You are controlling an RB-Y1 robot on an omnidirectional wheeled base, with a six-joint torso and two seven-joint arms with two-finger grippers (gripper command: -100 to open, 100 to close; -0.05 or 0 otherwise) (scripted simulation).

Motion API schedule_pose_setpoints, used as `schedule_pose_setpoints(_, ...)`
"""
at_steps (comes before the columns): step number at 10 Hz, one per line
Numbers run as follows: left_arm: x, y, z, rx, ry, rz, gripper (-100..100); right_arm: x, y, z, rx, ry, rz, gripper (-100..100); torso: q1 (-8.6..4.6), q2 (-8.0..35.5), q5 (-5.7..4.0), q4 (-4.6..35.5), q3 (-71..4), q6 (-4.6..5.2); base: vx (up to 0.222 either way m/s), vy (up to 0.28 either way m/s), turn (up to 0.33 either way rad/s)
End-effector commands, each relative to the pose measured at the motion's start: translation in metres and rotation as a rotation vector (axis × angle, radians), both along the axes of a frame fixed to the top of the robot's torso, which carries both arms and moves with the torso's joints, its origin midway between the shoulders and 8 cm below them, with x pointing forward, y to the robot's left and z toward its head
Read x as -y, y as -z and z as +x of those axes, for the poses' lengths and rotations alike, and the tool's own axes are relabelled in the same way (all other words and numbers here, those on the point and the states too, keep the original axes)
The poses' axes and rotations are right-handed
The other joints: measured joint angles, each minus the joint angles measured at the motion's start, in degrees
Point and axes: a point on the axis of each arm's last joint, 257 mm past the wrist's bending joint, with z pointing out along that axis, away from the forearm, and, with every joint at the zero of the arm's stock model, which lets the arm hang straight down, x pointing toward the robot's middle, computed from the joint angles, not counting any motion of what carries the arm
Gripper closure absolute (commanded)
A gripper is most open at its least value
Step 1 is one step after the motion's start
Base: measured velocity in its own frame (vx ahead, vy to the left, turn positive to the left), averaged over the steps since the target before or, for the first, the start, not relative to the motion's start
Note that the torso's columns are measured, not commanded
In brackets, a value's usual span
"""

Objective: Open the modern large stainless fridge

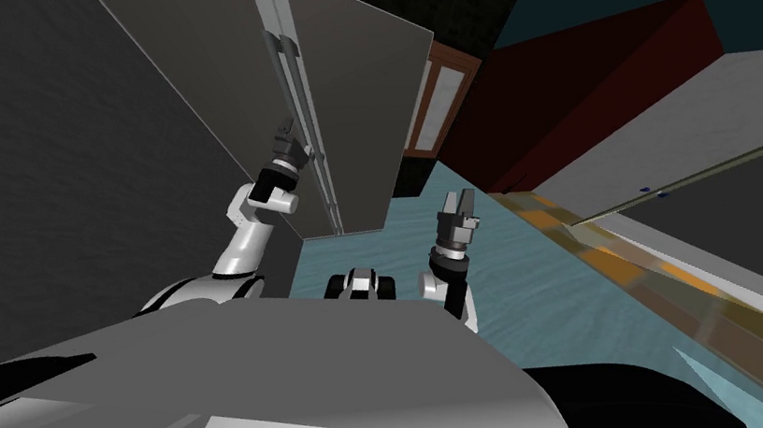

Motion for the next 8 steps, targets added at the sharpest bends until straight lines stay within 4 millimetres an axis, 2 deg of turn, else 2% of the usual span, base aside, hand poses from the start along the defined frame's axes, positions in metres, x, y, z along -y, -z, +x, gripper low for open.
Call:
schedule_pose_setpoints(1, -0.008, -0.011, 0.021, -0.027, -0.009, -0.019, -100, 0.0, 0.0, 0.0, 0.0, 0.0, 0.0, 0, -0.07, -0.03, -0.01, -0.01, -0.02, 0.0, 0.023, -0.043, -0.013)
schedule_pose_setpoints(2, -0.022, -0.008, 0.033, -0.068, -0.029, -0.038, -100, 0.0, 0.0, 0.0, 0.0, 0.0, 0.0, 0, -0.08, -0.02, -0.02, -0.01, -0.01, 0.0, 0.031, -0.059, -0.031)
schedule_pose_setpoints(4, -0.016, -0.027, 0.038, -0.045, -0.02, -0.041, -100, 0.0, 0.0, 0.0, 0.0, 0.0, 0.0, 0, -0.08, -0.06, -0.02, -0.02, -0.03, 0.0, 0.027, -0.037, -0.005)
schedule_pose_setpoints(5, -0.032, -0.024, 0.052, -0.09, -0.046, -0.064, -100, 0.0, 0.0, 0.0, 0.0, 0.0, 0.0, 0, 0.03, -0.01, 0.01, 0.0, -0.01, 0.0, 0.031, -0.04, -0.035)
schedule_pose_setpoints(6, -0.028, -0.038, 0.054, -0.072, -0.039, -0.066, -100, 0.0, 0.0, 0.0, 0.0, 0.0, 0.0, 0, -0.05, -0.05, 0.0, -0.01, -0.02, 0.0, 0.029, -0.045, -0.013)
schedule_pose_setpoints(7, -0.046, -0.039, 0.065, -0.108, -0.067, -0.09, -100, 0.0, 0.0, 0.0, 0.0, 0.0, 0.0, 0, -0.09, -0.04, -0.03, -0.01, -0.03, 0.0, 0.037, -0.058, -0.034)
schedule_pose_setpoints(8, -0.043, -0.047, 0.068, -0.1, -0.064, -0.093, -100, 0.0, 0.0, 0.0, 0.0, 0.0, 0.0, 0, -0.12, -0.06, -0.03, -0.02, -0.03, -0.01, 0.033, -0.049, -0.011)
